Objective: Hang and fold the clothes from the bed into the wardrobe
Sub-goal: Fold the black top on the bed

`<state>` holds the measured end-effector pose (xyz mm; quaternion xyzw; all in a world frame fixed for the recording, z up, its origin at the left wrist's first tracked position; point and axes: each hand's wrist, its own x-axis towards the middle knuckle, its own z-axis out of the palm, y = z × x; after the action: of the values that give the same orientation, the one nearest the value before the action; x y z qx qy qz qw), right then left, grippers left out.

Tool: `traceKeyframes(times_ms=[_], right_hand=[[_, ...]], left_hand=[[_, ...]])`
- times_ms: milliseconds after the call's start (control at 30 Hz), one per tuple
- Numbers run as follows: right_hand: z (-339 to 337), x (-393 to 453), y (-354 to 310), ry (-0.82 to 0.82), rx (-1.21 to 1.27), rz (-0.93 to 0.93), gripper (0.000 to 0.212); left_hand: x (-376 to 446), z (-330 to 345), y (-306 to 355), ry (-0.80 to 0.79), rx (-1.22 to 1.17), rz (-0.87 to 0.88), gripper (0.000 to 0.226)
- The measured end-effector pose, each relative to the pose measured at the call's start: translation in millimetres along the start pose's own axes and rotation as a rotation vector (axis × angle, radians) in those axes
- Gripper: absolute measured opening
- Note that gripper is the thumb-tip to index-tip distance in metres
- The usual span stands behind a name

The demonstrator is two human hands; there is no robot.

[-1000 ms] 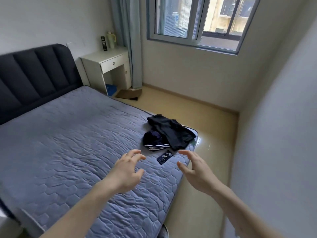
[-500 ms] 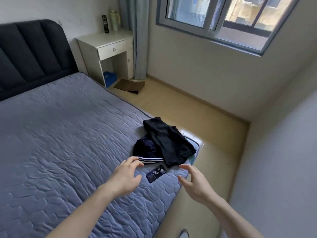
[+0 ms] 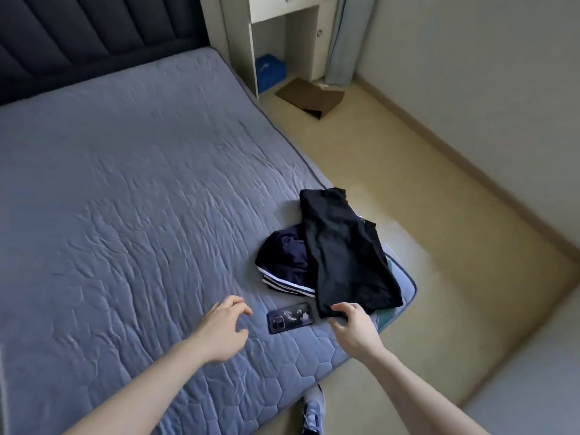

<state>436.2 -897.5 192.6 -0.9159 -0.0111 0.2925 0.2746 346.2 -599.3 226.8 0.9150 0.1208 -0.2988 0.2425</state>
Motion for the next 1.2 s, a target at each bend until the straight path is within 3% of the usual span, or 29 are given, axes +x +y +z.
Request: traceKeyframes(times_ms=[133,267,567,700,833,900,1200], right_hand=[[51,82,73,-0.201,-0.213,0.040,0.045],[103,132,128,-0.283,-0.353,0.076,0.056],[190,221,180,-0.367,-0.698,0.002,0.044],[188,234,183,-0.220,-0.635,0.047,0.042],[148,215,161,0.139,-0.261,-0.056,0.018],[110,201,137,0.288,-0.134,-0.154,0.020],[7,116,-40,0.505,0.263,-0.544,0.025]], left_hand=[[70,57,-7,-0.057,0.004,-0.054,0.037],[127,111,-17,-0.095,-0.009,-0.081,0.038],[182,202,-61,-0.094,-0.052,-0.122,0.035],[176,212,-71,-0.080,-0.066,-0.108,0.033],[156,199,-74,-0.071,-0.128,-0.120,0.031],[141,182,-71,-0.035,-0.174,-0.112,0.029],[78,93,-33,0.164,-0.337,0.042,0.042]])
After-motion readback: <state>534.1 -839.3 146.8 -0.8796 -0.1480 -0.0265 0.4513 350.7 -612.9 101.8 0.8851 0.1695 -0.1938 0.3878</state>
